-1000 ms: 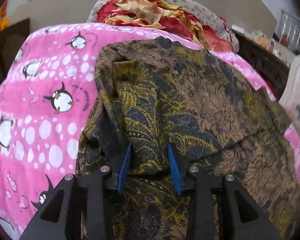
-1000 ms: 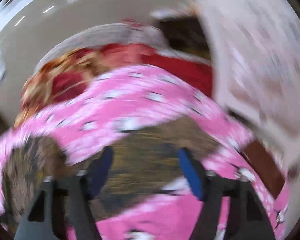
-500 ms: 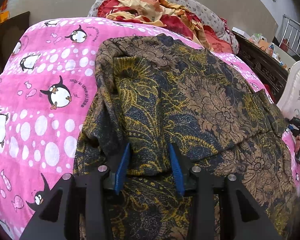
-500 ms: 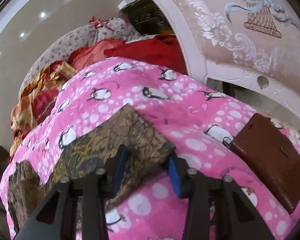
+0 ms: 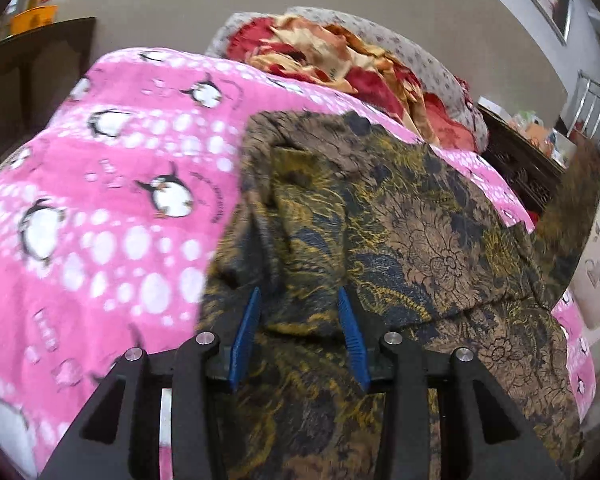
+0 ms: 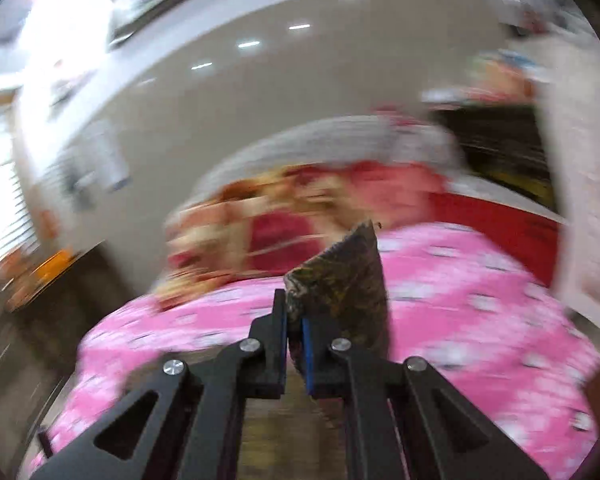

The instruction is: Fold small clothes

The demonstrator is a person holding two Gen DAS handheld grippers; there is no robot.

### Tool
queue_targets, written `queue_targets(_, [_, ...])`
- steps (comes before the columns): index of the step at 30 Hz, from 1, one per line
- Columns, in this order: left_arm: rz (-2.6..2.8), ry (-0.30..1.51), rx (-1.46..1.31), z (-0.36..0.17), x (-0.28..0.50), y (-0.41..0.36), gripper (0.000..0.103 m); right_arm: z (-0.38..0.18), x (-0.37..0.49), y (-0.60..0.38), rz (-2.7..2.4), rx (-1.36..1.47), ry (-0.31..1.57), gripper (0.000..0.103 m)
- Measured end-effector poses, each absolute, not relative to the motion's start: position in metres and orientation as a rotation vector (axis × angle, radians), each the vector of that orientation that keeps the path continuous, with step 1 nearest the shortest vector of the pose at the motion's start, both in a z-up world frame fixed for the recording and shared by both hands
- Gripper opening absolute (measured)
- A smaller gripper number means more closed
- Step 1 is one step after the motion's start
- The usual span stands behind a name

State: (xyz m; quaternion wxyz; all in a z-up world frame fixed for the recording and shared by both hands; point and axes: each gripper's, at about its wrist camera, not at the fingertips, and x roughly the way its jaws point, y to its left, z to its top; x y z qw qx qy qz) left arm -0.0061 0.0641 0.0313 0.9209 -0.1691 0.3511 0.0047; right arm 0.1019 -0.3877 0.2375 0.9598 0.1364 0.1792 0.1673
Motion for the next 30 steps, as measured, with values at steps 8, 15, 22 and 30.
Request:
queue_targets(8, [0.03,0.74,-0.445,0.019,-0.014,0.084,0.02,0.211,0.115,-0.179,0.676,0.205,0.467,0.006])
queue_targets(15, [0.014,0.741,-0.477,0.015,-0.012,0.086,0.02,0.131,0.109,-0.079,0.731,0.094,0.622,0.006])
queue_targets(22, [0.037,0.619,-0.471,0.043,-0.027,0.09,0.02,0.056,0.105,-0.078,0.69,0.019,0.822,0.012])
queue_targets(30, [-0.225,0.73,-0.532,0.043,0.043,0.076,0.027,0.053,0.055,-0.145,0.691,-0.029,0.812,0.043])
